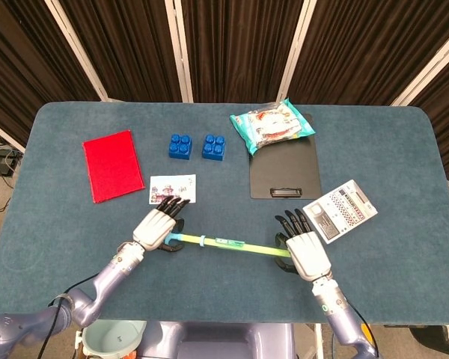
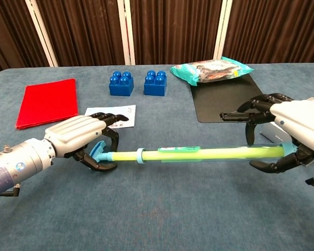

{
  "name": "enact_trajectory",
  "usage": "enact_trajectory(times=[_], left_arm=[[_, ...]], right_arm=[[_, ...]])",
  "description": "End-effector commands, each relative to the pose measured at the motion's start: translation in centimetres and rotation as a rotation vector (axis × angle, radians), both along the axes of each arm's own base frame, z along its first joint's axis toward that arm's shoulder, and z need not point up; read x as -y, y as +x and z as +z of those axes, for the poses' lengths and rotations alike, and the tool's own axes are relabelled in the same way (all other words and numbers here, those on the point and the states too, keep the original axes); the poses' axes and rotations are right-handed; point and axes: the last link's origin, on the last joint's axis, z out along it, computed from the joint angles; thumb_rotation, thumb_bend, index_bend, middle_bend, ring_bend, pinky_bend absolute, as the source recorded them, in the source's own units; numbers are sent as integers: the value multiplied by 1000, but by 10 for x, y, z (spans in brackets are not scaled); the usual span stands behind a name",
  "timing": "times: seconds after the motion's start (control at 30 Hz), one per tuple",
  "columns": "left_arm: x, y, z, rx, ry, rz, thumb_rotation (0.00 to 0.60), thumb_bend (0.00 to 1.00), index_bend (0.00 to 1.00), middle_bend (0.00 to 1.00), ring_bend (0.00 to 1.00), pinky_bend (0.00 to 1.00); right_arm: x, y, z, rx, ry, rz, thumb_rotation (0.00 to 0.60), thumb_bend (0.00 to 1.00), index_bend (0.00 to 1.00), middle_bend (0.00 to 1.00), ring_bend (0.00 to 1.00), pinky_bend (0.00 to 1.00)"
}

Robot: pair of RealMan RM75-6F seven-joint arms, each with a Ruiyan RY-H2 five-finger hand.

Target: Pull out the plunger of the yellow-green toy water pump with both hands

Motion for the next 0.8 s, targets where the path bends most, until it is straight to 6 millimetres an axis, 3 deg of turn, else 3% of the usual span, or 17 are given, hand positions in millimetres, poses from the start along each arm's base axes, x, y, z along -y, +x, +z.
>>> enact_trajectory(times=[0.03, 0.23, 0.53, 0.8], left_arm=[[1, 2, -3, -7, 4, -11, 600, 515, 586, 42, 0, 19], [2, 4, -4, -4, 26, -25, 600, 739, 712, 86, 1, 20], [10, 8, 7, 50, 67, -66, 600, 765, 737, 108, 6, 41], [15, 5, 24, 76, 100, -83, 600, 765, 742, 120, 6, 41]], right_arm=[[0, 1, 5, 2, -12, 6, 600, 413, 846, 176, 83, 29], [2, 2, 14, -3, -33, 11, 600, 407, 846, 176, 83, 29], [7, 4, 27, -12, -79, 10, 600, 398, 848, 179, 84, 29], [14, -6, 40, -20, -118, -26, 600, 361, 866, 193, 103, 29]])
